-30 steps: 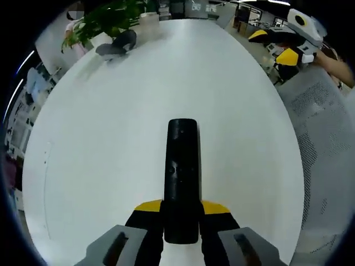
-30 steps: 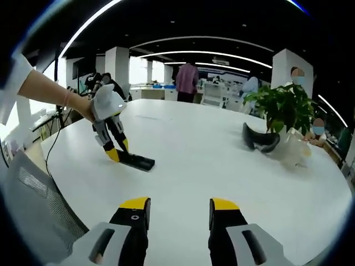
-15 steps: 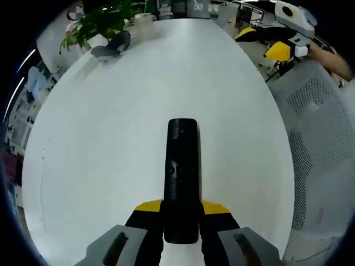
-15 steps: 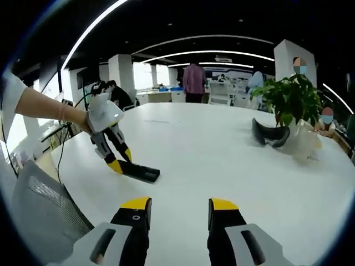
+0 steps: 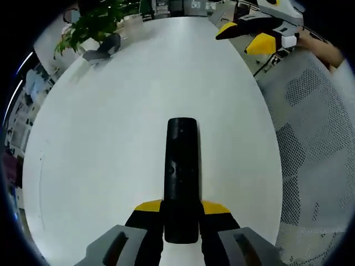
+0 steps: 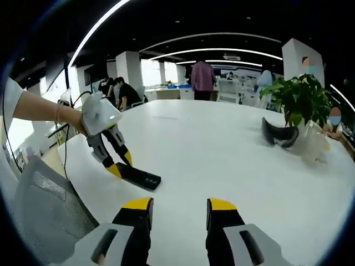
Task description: Press the specified remote control buttons in sequence, fully releasing each button before pressing the next.
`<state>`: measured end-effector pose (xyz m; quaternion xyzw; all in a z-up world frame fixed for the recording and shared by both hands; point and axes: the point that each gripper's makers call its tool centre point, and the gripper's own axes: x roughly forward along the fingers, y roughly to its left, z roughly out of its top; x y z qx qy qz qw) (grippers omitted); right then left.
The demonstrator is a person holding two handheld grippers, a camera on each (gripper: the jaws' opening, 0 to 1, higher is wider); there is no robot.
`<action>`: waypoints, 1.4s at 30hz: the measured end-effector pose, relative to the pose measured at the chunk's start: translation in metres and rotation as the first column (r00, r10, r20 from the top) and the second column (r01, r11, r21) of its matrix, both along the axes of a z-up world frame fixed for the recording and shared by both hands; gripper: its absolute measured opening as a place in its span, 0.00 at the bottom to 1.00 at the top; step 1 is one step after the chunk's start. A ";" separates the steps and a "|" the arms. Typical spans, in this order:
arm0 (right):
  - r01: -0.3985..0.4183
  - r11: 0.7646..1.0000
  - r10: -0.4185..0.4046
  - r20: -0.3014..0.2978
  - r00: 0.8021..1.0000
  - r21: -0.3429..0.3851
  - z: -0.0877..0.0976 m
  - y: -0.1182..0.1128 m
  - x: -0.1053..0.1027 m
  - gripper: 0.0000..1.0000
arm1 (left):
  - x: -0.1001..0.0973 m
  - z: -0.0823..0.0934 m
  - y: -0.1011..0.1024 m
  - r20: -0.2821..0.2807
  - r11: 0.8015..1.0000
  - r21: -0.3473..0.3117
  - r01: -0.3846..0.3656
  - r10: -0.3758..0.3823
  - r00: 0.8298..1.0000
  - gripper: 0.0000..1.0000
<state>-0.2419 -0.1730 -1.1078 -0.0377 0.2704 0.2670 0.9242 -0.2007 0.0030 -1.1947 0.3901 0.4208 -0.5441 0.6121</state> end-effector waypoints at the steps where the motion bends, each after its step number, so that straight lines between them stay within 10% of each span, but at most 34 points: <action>1: -0.009 1.000 0.009 -0.001 1.000 0.000 0.000 0.001 -0.001 0.36 | -0.001 0.000 0.000 0.002 1.000 -0.002 -0.004 0.004 1.000 0.23; 42: -0.177 0.981 0.190 -0.184 0.964 0.084 -0.025 0.032 -0.029 0.17 | -0.061 0.001 -0.001 0.005 0.999 -0.032 0.017 -0.017 1.000 0.24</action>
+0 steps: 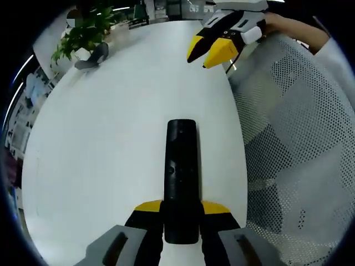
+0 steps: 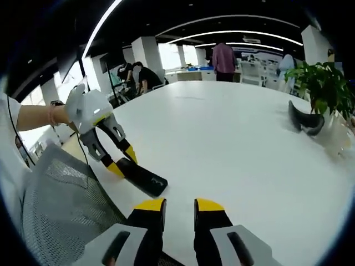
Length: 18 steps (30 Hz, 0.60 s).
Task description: Press the specified remote control buttons in sequence, fully releasing each button before pressing the next.
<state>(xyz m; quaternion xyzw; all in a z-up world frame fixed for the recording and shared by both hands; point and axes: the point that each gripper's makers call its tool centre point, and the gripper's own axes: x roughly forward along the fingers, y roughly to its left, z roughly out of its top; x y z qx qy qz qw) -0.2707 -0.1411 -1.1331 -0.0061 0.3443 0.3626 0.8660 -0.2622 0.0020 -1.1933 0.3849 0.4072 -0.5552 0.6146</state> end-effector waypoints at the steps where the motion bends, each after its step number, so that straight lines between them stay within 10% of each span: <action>1: -0.008 1.000 0.008 -0.012 1.000 0.011 0.000 0.002 -0.002 0.16 | 0.000 0.000 0.000 0.000 1.000 0.001 0.001 -0.001 1.000 0.24; 15: -0.333 0.941 0.333 -0.011 0.943 -0.051 0.014 0.041 0.011 0.00 | 0.001 -0.001 0.000 -0.005 1.000 -0.004 0.019 -0.019 1.000 0.24; 18: -0.435 0.887 0.434 -0.043 0.900 -0.152 0.002 0.045 0.004 0.00 | 0.000 0.000 0.001 -0.001 0.999 -0.029 0.027 -0.027 1.000 0.24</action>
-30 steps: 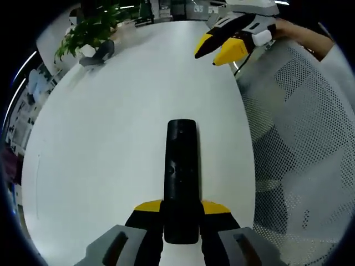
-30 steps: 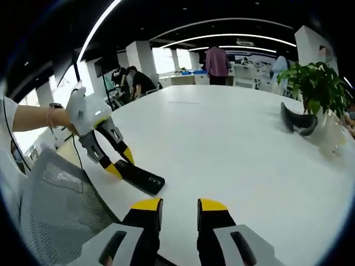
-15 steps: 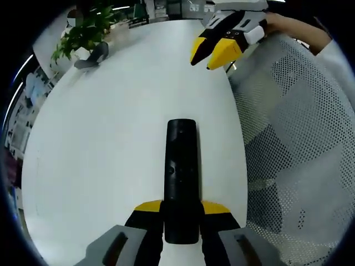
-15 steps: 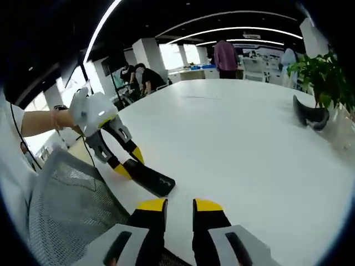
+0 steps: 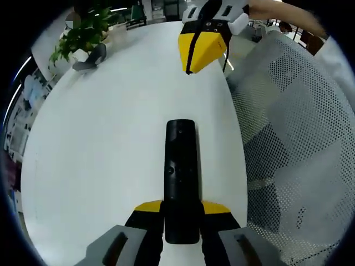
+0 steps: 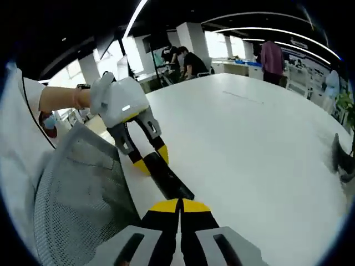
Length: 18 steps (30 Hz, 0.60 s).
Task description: Press the specified remote control buttons in sequence, fully releasing each button before pressing the next.
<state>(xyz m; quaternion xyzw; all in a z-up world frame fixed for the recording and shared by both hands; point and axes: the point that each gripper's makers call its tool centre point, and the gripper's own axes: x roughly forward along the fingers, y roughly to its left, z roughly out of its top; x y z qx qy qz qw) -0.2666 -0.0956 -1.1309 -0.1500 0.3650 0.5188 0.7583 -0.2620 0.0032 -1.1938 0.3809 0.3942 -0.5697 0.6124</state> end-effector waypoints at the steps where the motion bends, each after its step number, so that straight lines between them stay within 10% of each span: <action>1: -0.034 0.999 0.035 0.004 0.999 -0.036 -0.004 -0.001 -0.003 0.00 | 0.000 0.000 0.000 0.003 1.000 -0.011 0.008 -0.008 1.000 0.24; 6: -0.174 0.944 0.198 0.056 0.979 -0.281 -0.033 -0.015 -0.008 0.00 | -0.001 0.000 0.000 0.003 0.999 -0.040 0.011 -0.011 1.000 0.24; 18: -0.289 0.901 0.320 0.045 0.946 -0.324 -0.047 0.016 0.004 0.00 | -0.001 0.000 -0.001 0.003 0.997 -0.049 0.056 -0.056 0.998 0.24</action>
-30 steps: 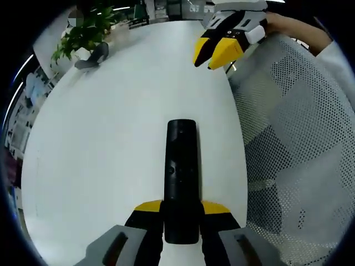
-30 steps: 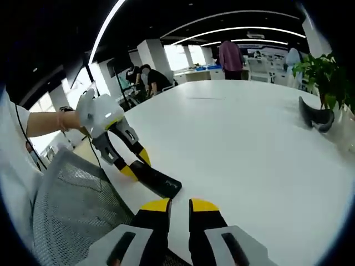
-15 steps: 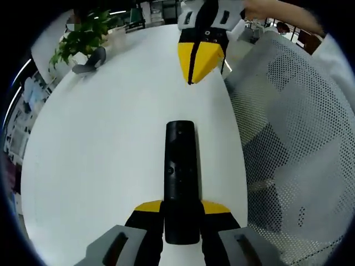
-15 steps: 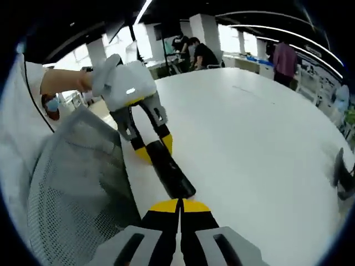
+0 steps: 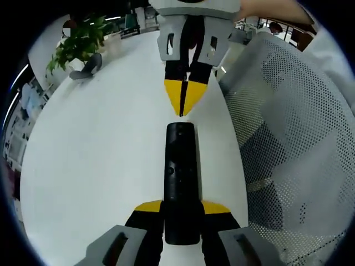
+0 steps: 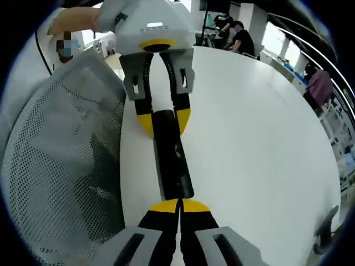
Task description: Press the specified remote control buttons in sequence, fully releasing each button before pressing the next.
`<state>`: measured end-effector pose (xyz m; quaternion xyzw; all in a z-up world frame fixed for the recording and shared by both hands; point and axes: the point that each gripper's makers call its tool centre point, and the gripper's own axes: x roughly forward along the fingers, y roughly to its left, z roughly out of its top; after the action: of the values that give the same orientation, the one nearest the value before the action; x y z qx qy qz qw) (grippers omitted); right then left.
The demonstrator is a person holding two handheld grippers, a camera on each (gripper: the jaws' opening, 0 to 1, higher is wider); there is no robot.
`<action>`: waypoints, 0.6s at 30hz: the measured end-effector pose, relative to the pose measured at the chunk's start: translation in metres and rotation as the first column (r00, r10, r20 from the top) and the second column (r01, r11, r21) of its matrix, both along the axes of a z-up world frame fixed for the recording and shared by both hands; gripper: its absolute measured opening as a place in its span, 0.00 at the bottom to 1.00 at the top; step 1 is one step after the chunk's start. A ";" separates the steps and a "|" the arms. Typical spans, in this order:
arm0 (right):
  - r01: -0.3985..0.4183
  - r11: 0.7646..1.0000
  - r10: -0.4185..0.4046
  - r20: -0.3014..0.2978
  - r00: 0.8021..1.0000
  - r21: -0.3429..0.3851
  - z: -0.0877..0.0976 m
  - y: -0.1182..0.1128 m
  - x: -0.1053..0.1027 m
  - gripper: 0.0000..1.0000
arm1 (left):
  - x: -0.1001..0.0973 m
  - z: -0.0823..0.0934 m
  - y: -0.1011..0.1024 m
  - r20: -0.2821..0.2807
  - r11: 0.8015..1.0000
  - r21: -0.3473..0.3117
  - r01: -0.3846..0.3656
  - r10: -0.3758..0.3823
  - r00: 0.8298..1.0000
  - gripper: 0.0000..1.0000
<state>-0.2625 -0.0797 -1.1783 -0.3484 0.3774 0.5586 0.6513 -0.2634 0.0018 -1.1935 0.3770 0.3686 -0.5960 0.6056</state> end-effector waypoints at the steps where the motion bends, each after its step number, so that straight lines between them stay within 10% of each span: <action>1: -0.006 1.000 0.006 -0.004 1.000 0.000 0.000 0.001 -0.001 0.00 | 0.000 0.000 0.000 0.000 1.000 0.000 0.002 -0.002 1.000 0.24; 11: -0.042 0.999 0.042 -0.018 0.999 -0.022 -0.006 0.003 0.001 0.00 | 0.001 0.000 0.000 -0.012 1.000 0.003 0.007 -0.007 1.000 0.24; 18: -0.169 0.982 0.176 0.079 0.981 -0.089 -0.010 0.005 0.002 0.00 | 0.001 0.000 0.000 -0.013 1.000 -0.015 -0.005 0.005 1.000 0.24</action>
<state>-0.2605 -0.0745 -1.1883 -0.4298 0.3397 0.5815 0.6014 -0.2624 0.0016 -1.1934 0.3677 0.3688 -0.5998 0.6074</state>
